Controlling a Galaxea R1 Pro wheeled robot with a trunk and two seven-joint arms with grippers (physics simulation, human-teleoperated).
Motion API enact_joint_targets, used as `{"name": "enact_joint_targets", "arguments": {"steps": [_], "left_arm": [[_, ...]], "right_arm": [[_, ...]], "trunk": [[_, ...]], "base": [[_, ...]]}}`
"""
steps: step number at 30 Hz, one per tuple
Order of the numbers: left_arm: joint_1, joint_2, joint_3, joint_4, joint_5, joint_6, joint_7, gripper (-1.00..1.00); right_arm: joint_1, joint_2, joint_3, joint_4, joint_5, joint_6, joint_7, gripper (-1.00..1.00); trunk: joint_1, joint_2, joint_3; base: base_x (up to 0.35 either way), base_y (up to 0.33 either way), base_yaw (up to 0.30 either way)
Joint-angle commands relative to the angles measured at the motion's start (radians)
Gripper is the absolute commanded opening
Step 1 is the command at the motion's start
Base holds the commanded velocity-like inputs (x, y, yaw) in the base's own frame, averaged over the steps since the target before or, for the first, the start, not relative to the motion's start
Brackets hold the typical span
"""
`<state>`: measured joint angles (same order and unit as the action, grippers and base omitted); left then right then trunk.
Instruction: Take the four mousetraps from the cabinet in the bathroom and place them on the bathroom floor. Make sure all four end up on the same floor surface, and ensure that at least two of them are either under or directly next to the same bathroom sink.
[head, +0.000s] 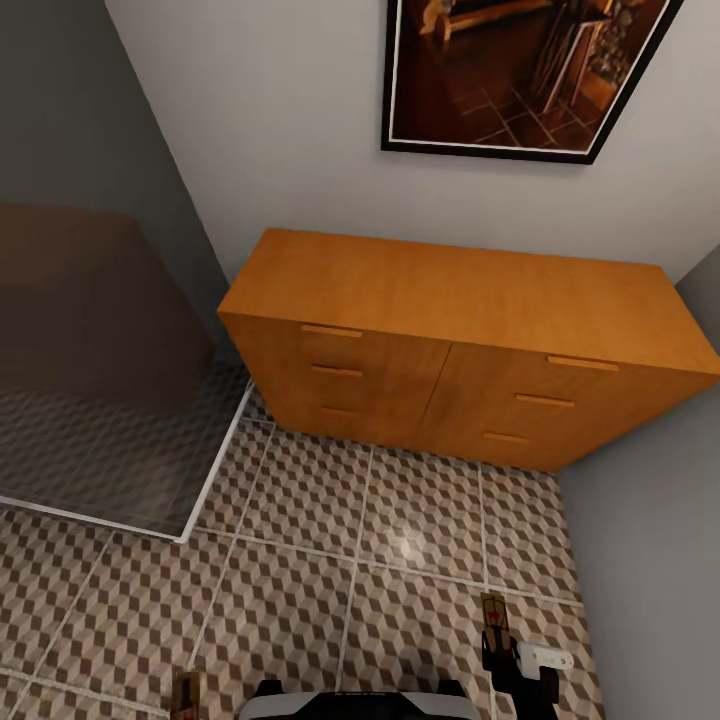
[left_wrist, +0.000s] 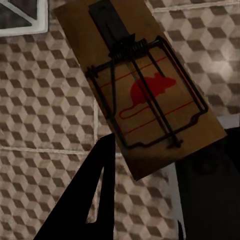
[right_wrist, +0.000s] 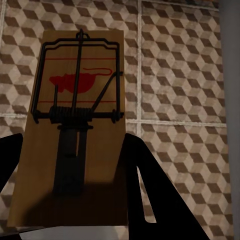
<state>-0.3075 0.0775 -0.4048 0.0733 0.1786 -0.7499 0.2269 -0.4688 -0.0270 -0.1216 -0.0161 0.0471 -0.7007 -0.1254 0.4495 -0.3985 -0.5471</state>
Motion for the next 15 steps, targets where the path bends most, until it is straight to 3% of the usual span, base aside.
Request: {"name": "enact_joint_targets", "arguments": {"steps": [1,3,4,5,7,8,9,15], "left_arm": [[0.002,0.006,-0.011,0.003,0.021,-0.014,0.005,-1.0],[0.005,0.011,-0.011,0.003,0.063,-0.022,0.006,-1.0],[0.007,0.013,-0.011,0.003,0.122,-0.026,0.007,-1.0],[0.008,0.013,-0.011,0.003,0.144,-0.027,0.007,-1.0],[0.009,0.014,-0.011,0.003,0.232,-0.029,0.007,-1.0],[0.01,0.013,-0.011,0.003,0.292,-0.03,0.007,-1.0],[0.01,0.012,-0.011,0.003,0.318,-0.031,0.006,-1.0],[0.01,-0.015,-0.014,0.0,0.333,-0.03,-0.003,-1.0]], "right_arm": [[-0.001,0.0,-0.006,0.001,0.004,-0.003,-0.001,-1.0],[0.0,0.0,-0.006,0.001,0.004,-0.003,-0.001,-1.0],[-0.001,0.0,-0.006,0.001,0.004,-0.003,-0.001,-1.0],[-0.001,0.001,-0.006,0.001,0.004,-0.003,-0.001,-1.0],[-0.001,0.002,-0.006,0.001,0.004,-0.003,0.0,-1.0],[-0.001,0.002,-0.006,0.002,0.004,-0.003,0.0,-1.0],[0.0,0.003,-0.006,0.002,0.004,-0.003,0.0,-1.0],[0.019,0.019,-0.006,0.002,0.004,-0.003,0.0,-1.0]], "trunk": [[0.001,-0.002,-0.001],[0.001,-0.002,-0.001],[0.001,-0.002,-0.001],[0.001,-0.002,-0.001],[0.001,-0.002,-0.001],[0.001,-0.002,-0.001],[0.001,-0.002,-0.001],[0.001,-0.002,-0.001]], "base": [[0.0,0.0,0.0],[0.0,0.0,0.0],[0.0,0.0,0.0],[0.0,0.0,0.0],[0.0,0.0,0.0],[0.0,0.0,0.0],[0.0,0.0,0.0],[0.0,0.0,0.0]]}}
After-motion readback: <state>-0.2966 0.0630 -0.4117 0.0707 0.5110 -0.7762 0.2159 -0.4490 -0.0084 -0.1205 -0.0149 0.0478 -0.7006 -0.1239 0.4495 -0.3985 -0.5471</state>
